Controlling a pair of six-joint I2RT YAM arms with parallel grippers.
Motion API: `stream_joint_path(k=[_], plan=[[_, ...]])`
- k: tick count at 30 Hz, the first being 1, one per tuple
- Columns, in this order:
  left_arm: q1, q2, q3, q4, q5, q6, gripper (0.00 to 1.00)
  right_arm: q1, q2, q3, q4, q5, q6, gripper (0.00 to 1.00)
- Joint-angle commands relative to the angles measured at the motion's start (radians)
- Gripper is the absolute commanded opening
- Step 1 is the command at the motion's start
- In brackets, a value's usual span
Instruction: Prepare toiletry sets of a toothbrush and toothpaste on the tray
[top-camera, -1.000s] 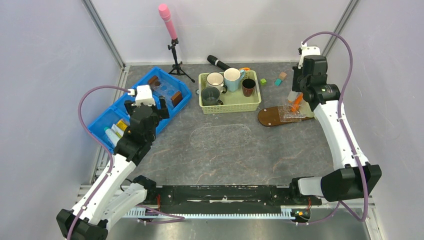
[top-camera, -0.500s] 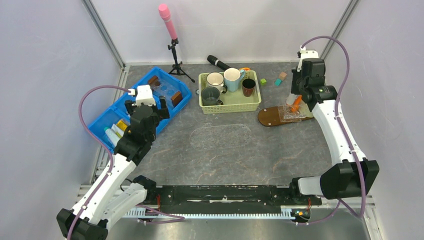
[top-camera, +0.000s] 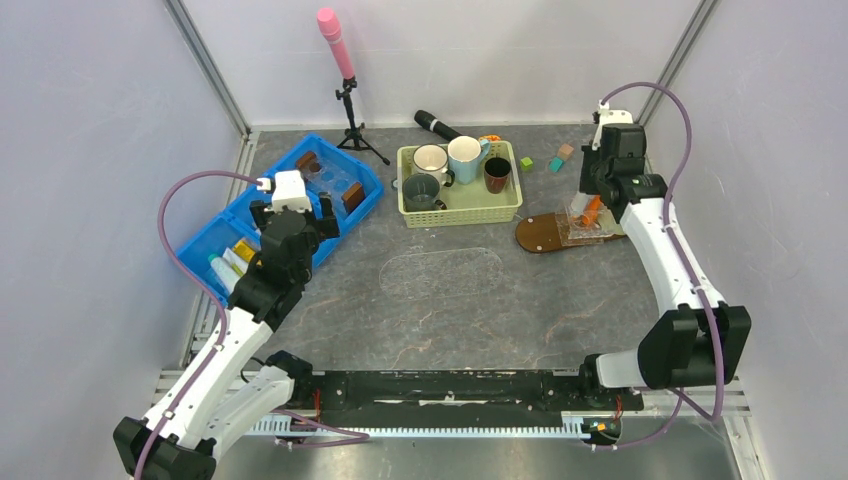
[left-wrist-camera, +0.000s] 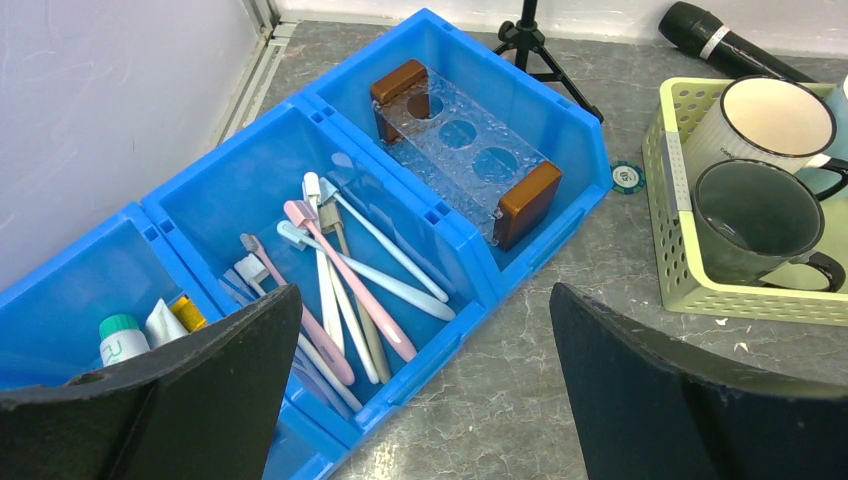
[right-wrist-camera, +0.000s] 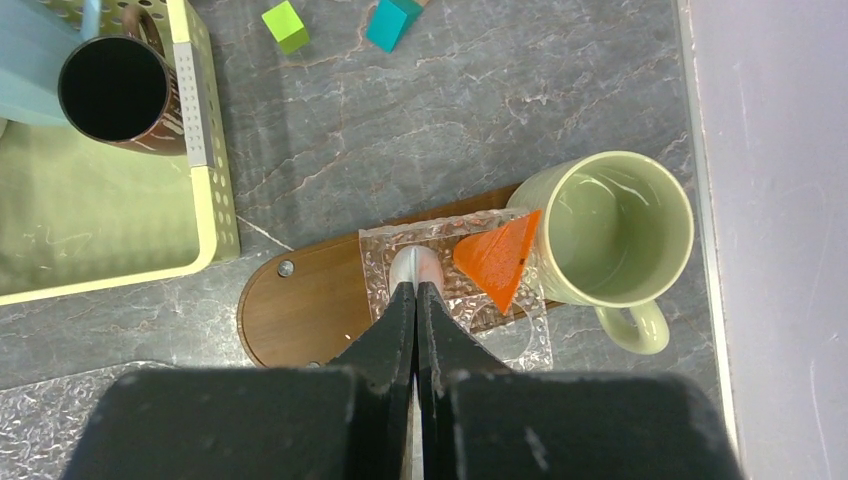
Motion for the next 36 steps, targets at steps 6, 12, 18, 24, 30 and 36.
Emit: stream_joint_path(k=[6,12,18,24,30,36], plan=[[0.006,-0.005,-0.001,0.034,0.001,-0.03,1.0,-0.023,0.022,-0.041,0.083,-0.03,0.032,0.0],[0.006,-0.008,-0.001,0.035,0.0,-0.029,1.0,-0.031,0.024,-0.053,0.083,-0.032,0.034,0.17],[0.006,-0.01,-0.001,0.034,0.0,-0.029,1.0,-0.032,0.02,-0.056,0.084,-0.039,0.035,0.31],[0.006,-0.01,-0.001,0.034,0.004,-0.032,1.0,-0.032,-0.007,-0.027,0.077,-0.051,0.027,0.5],[0.006,-0.01,0.002,0.031,0.007,-0.035,1.0,-0.032,-0.019,0.0,0.072,-0.049,0.019,0.58],[0.006,-0.007,0.002,0.027,0.01,-0.039,1.0,-0.033,-0.04,0.013,0.069,-0.073,0.016,0.67]])
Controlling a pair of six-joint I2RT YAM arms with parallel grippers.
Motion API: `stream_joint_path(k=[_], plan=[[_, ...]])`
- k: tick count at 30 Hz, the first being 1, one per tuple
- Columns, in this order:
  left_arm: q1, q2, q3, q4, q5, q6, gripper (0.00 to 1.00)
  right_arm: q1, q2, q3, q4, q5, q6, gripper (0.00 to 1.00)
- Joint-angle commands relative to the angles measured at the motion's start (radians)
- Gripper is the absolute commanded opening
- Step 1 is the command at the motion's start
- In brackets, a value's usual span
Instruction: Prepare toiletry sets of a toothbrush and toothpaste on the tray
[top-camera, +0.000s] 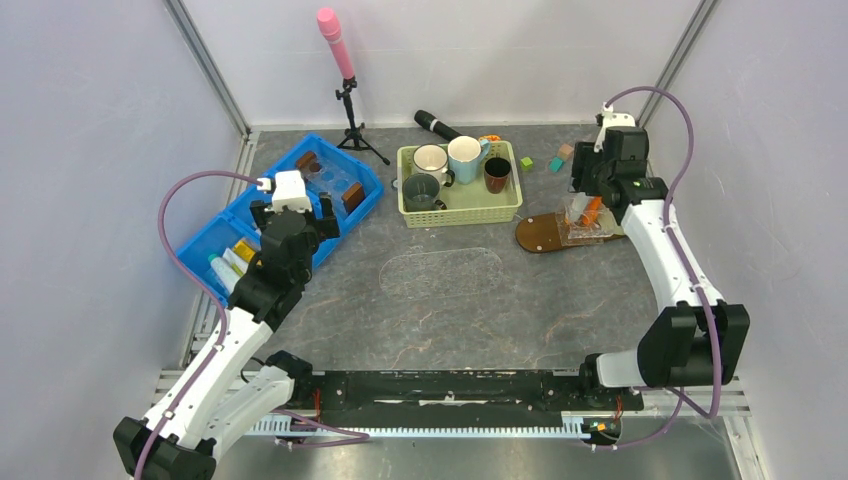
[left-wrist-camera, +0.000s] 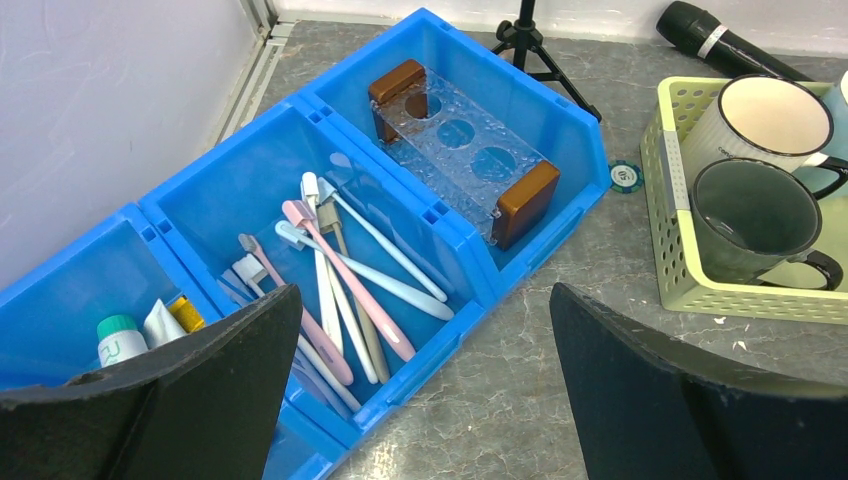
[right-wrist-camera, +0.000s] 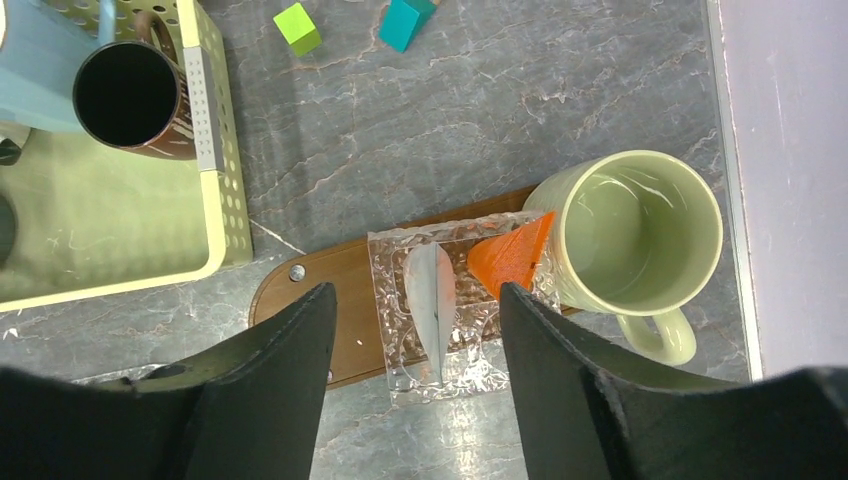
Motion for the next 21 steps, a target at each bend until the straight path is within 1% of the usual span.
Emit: stream_joint_path(k=[1,5,9,14,18,21], plan=[[0.006,-0.002,0.005,0.026,0.008,-0.042,1.0,-0.004,-0.057,0.063,0.018,-0.031,-0.017,0.69],[0.007,0.01,0.013,0.016,0.01,-0.052,1.0,-0.005,-0.077,0.089,0.016,-0.061,-0.023,0.79],[0.016,0.02,0.022,0.007,0.017,-0.068,1.0,-0.004,-0.096,0.107,0.027,-0.151,-0.015,0.85],[0.045,0.075,0.063,-0.027,0.055,-0.12,1.0,-0.003,-0.144,0.074,0.088,-0.281,0.018,0.89],[0.079,0.183,0.147,-0.094,0.07,-0.172,1.0,0.012,-0.207,-0.007,0.158,-0.36,0.044,0.89],[0.117,0.28,0.224,-0.158,0.068,-0.224,1.0,0.037,-0.239,-0.053,0.186,-0.38,0.05,0.9]])
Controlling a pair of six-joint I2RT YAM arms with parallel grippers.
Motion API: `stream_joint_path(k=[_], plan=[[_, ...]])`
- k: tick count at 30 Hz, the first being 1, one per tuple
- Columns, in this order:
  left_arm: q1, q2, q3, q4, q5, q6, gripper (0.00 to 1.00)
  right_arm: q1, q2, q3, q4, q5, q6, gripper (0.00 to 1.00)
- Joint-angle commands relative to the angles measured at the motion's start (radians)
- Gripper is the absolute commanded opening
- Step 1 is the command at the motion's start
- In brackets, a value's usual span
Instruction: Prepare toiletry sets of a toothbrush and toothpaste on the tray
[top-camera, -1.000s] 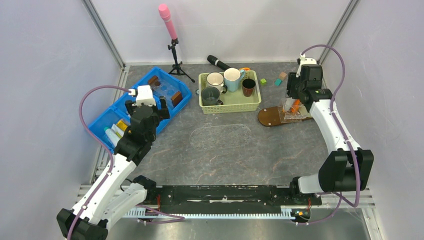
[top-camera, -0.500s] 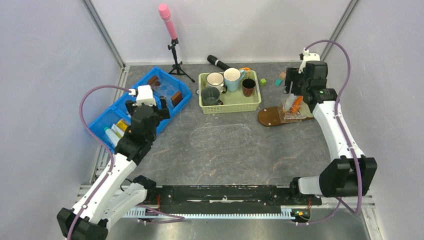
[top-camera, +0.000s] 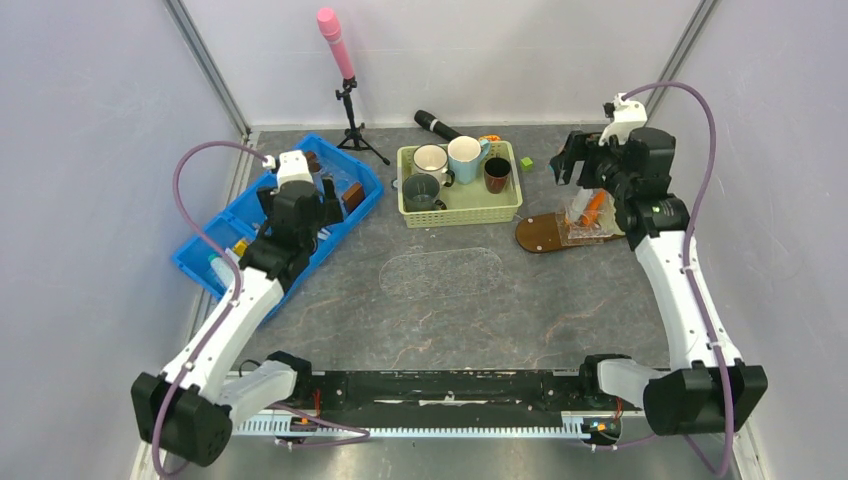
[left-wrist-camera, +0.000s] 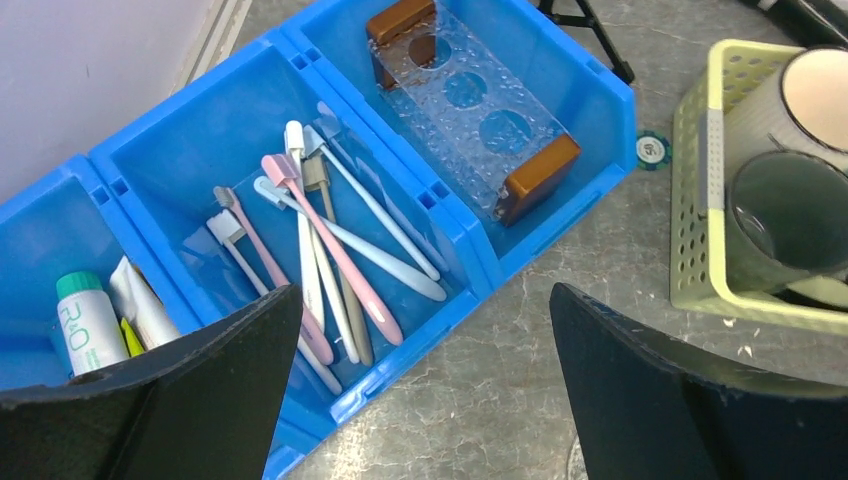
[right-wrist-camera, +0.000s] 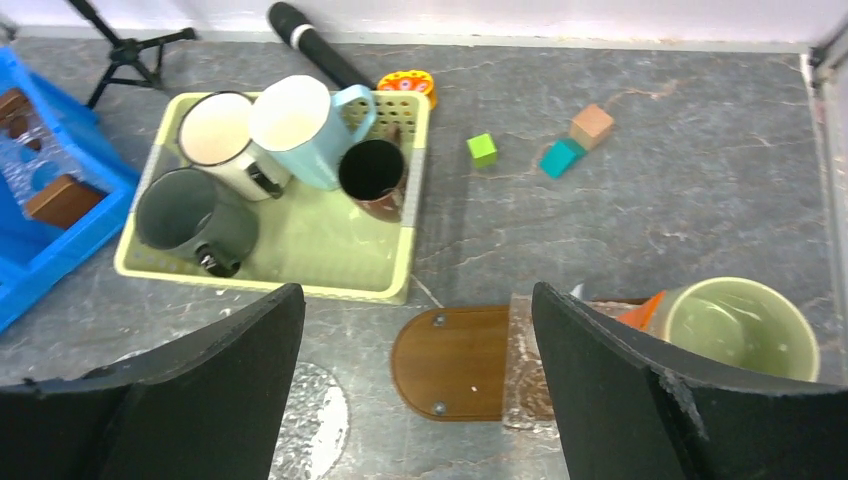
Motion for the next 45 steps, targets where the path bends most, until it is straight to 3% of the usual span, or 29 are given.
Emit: stream_joint_path(k=[1,7,20,25,35,45], plan=[[0.062,0.116,0.136,-0.091,0.02,-0.136,1.0,0.039,-0.055,-0.06,0.084,-0.087,0.019,0.9],[0.197,0.24,0.194,-0.127,0.096,-0.271,0.93,0.08,-0.091,-0.088,0.082,-0.085,-0.008,0.9],[0.389,0.55,0.282,-0.114,0.166,-0.351,0.54,0.134,-0.135,-0.097,0.066,-0.06,-0.042,0.9],[0.423,0.665,0.318,-0.119,0.17,-0.378,0.45,0.142,-0.145,-0.087,0.047,-0.032,-0.061,0.9],[0.452,0.819,0.348,-0.115,0.2,-0.394,0.42,0.147,-0.149,-0.082,0.035,-0.012,-0.073,0.91],[0.461,0.821,0.344,-0.117,0.226,-0.393,0.18,0.147,-0.159,-0.081,0.035,0.0,-0.08,0.91]])
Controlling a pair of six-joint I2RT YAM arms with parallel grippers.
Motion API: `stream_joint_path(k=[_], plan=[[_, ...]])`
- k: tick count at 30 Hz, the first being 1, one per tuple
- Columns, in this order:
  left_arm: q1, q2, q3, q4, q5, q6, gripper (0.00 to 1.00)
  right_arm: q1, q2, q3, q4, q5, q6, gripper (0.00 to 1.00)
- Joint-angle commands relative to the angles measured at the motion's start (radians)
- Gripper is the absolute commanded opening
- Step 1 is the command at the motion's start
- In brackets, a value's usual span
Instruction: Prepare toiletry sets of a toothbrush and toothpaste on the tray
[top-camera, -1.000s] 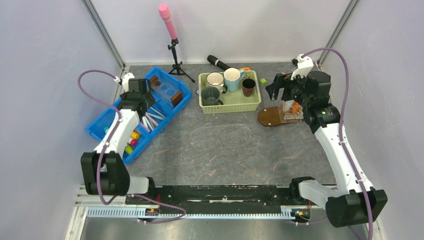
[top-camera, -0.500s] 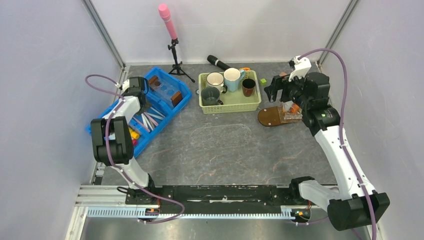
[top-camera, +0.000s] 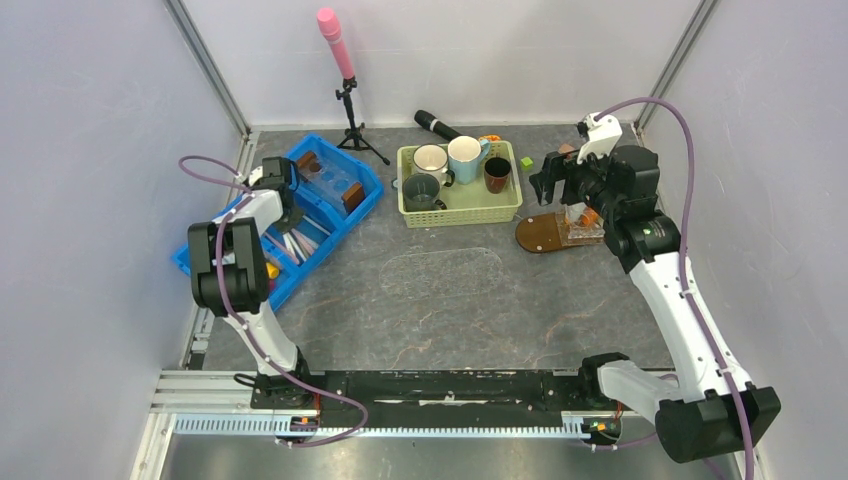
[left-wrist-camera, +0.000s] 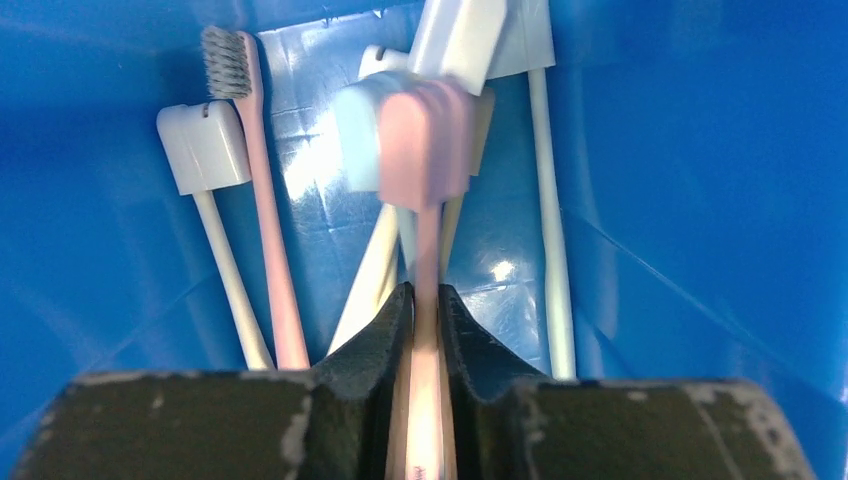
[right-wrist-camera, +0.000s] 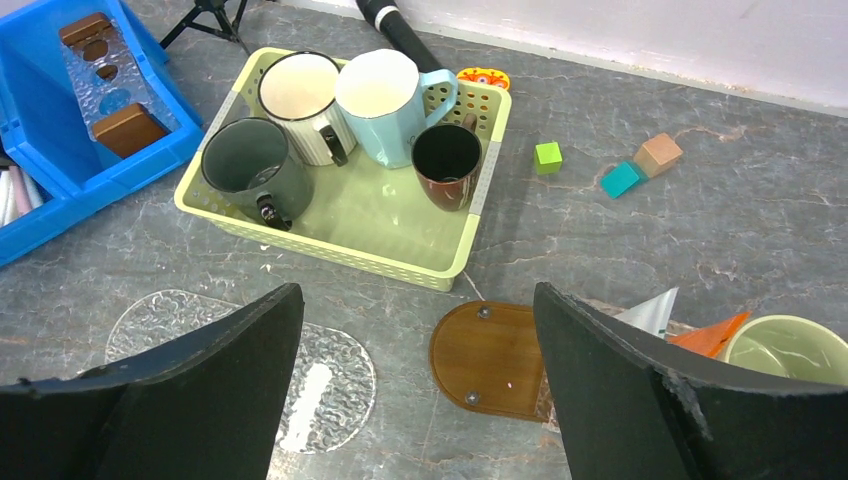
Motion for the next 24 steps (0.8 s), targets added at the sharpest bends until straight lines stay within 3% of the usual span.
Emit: stream_joint_path(k=[1,9,16,24], plan=[[0.008,-0.024,0.024,0.002,0.016,-0.033,0.16,0.005,-0.03,0.027,0.006,0.022,-0.016,0.91],[0.007,-0.159,0.003,-0.012,-0.006,-0.014,0.02,0.005,-0.058,0.033,0.003,0.021,-0.017,0.92],[0.006,-0.279,-0.034,0.016,0.001,0.01,0.02,0.005,-0.099,-0.008,0.038,-0.088,0.005,0.98],[0.005,-0.221,-0.043,0.028,0.0,0.013,0.04,0.004,-0.122,-0.012,0.008,-0.116,0.006,0.98]])
